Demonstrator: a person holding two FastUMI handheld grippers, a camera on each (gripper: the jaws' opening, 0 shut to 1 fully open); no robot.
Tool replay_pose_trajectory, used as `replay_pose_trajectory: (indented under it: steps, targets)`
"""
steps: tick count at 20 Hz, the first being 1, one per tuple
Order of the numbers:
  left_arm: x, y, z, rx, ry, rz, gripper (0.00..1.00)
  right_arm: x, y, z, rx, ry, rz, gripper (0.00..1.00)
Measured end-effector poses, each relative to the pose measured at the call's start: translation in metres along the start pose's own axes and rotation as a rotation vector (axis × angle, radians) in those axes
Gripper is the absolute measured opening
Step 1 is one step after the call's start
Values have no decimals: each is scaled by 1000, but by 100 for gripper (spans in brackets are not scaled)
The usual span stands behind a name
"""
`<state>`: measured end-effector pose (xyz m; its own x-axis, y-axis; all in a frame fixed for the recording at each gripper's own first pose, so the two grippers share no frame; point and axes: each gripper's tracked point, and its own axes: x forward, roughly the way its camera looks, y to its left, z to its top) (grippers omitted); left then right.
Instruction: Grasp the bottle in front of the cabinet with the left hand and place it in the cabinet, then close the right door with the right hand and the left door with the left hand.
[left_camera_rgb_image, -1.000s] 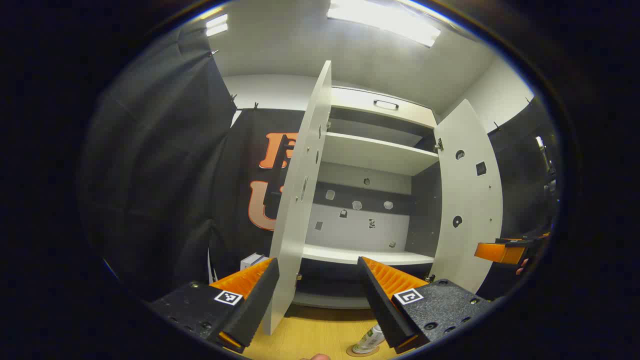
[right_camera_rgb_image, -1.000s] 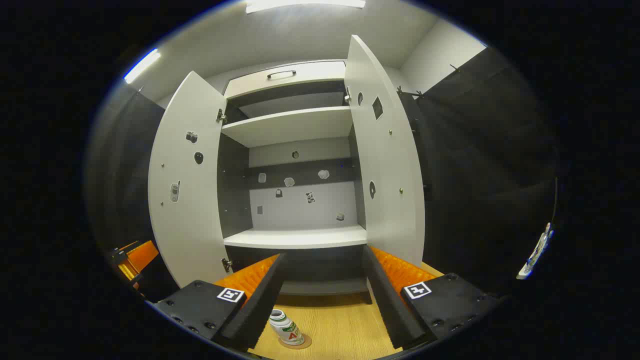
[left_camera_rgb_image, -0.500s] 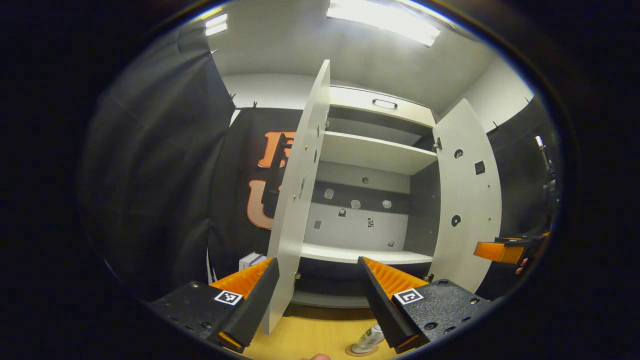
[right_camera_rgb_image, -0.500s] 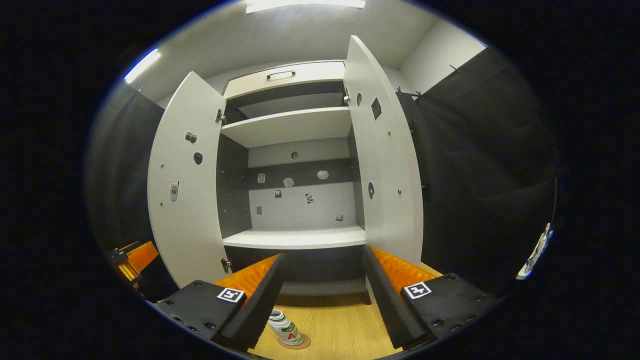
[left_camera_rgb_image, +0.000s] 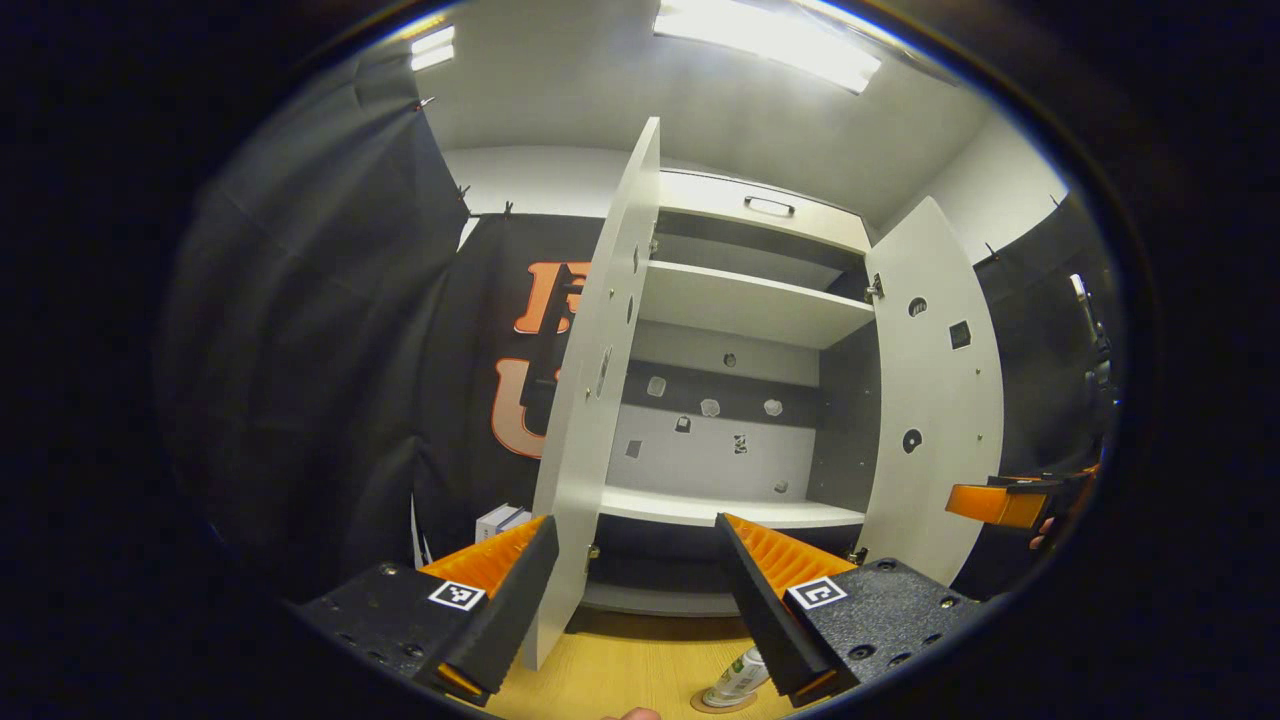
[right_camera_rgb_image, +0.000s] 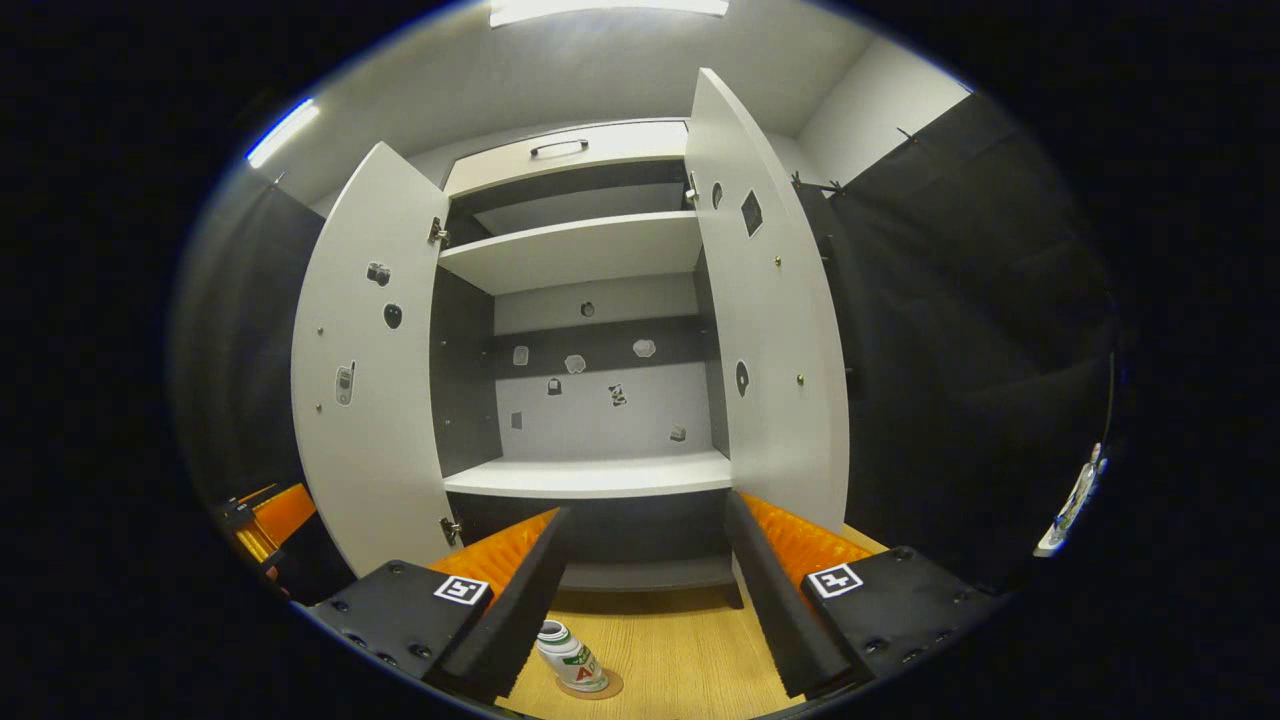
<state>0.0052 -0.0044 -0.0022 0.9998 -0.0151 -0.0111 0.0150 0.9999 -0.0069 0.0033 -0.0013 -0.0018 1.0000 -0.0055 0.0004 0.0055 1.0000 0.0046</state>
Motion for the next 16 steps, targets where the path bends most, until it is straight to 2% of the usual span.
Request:
replay_pose_trajectory:
  steps: [3,7,13,14,16]
  targets:
    - [8,-14,-5,-20,13,-46,95,0,-2,3,-10,-5,-1,99]
    - [27,-67,-34,-65,61,-202,95,0,-2,5,-27,1,1,99]
    - [39,-145,-134,-92,206,-388,95,-8,-13,5,-51,16,-29,99]
    - [39,-152,-150,-118,225,-404,95,-10,-16,5,-60,16,-37,99]
    - [43,-156,-184,-145,263,-390,95,-13,-23,4,-75,21,-55,100]
